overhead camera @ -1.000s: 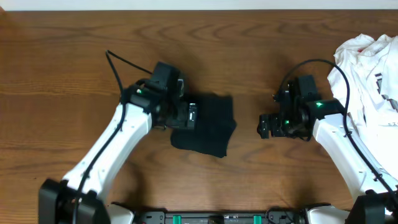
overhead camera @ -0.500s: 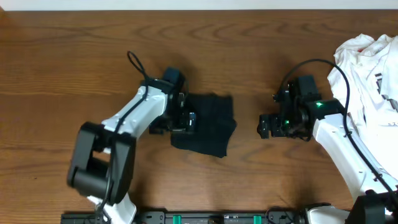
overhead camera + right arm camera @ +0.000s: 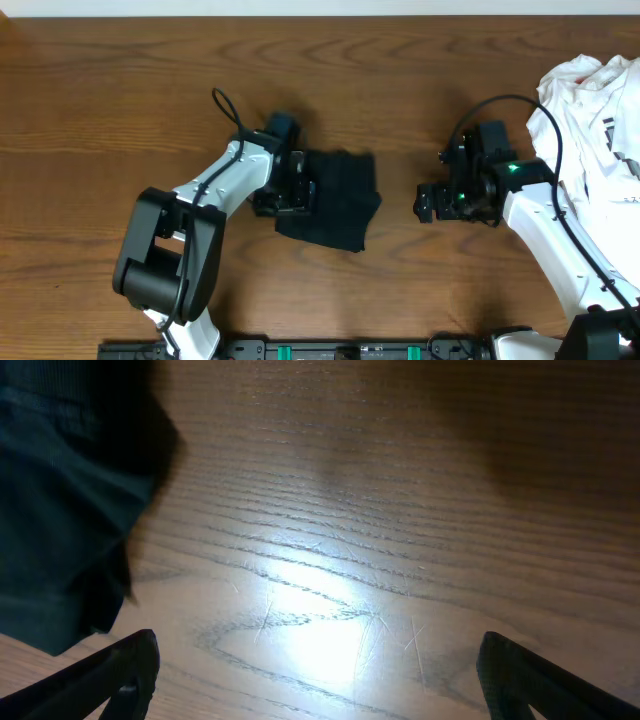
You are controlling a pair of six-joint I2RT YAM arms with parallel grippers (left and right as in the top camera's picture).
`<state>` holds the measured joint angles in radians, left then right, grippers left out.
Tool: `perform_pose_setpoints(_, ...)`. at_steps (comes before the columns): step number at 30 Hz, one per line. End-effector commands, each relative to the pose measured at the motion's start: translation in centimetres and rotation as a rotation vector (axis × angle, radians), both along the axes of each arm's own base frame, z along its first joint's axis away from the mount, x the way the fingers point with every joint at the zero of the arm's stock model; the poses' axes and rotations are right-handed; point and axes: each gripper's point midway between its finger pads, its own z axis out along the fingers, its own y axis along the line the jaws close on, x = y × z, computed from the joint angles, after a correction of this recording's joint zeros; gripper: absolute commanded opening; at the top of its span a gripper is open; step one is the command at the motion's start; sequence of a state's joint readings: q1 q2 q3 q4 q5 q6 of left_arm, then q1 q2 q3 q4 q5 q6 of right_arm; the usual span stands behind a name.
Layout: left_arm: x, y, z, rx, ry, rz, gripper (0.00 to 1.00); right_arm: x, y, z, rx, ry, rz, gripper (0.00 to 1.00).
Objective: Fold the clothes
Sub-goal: 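Grasp the black bundle with the left gripper and drag it to the upper left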
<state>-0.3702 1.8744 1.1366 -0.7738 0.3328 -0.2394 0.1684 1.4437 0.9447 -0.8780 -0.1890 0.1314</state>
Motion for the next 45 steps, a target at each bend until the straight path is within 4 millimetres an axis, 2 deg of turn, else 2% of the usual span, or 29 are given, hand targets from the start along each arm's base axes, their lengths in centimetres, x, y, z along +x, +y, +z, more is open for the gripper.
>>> perform_pose_setpoints(1, -1.2, 1.0, -1.5, 0.048, 0.038, 0.004, 0.56, 0.0, -0.2, 0.2, 0.0, -0.007, -0.01, 0.99)
perform_pose_setpoints(4, -1.0, 1.3, -1.6, 0.066, 0.028, 0.002, 0.15, 0.0, -0.2, 0.2, 0.0, -0.007, -0.01, 0.99)
perform_pose_setpoints(5, -0.7, 1.8, -1.7, 0.093, 0.013, 0.001, 0.06, 0.0, -0.2, 0.2, 0.0, -0.007, -0.01, 0.99)
perform_pose_setpoints(12, 1.3, 5.1, -1.8, 0.294, -0.09, -0.006, 0.06, 0.0, -0.2, 0.2, 0.0, -0.007, -0.01, 0.99)
perform_pose_setpoints(17, 3.7, 6.7, -1.0, 0.395, -0.184, 0.005, 0.06, 0.0, -0.2, 0.2, 0.0, -0.007, -0.01, 0.99)
perform_pose_setpoints(21, 5.5, 7.8, -0.2, 0.394, -0.221, 0.058, 0.06, 0.0, -0.2, 0.2, 0.0, -0.007, -0.01, 0.99)
perform_pose_setpoints(25, 7.6, 9.8, 1.2, 0.39, -0.243, 0.139, 0.06, 0.0, -0.2, 0.2, 0.0, -0.007, -0.01, 0.99)
perform_pose_setpoints(28, 9.4, 12.1, 2.0, 0.386, -0.277, 0.211, 0.06, 0.0, -0.2, 0.2, 0.0, -0.007, -0.01, 0.99)
perform_pose_setpoints(34, 13.0, 17.3, 2.8, 0.394, -0.399, 0.222, 0.06, 0.0, -0.1, 0.2, 0.0, -0.007, -0.01, 0.99)
perform_pose_setpoints(39, 15.1, 23.4, 3.8, 0.428, -0.493, 0.339, 0.06, 0.0, -0.2, 0.2, 0.0, -0.007, -0.01, 0.99)
perform_pose_setpoints(45, 15.9, 31.2, 5.0, 0.488, -0.586, 0.463, 0.06, 0.0, -0.2, 0.2, 0.0, -0.007, -0.01, 0.99)
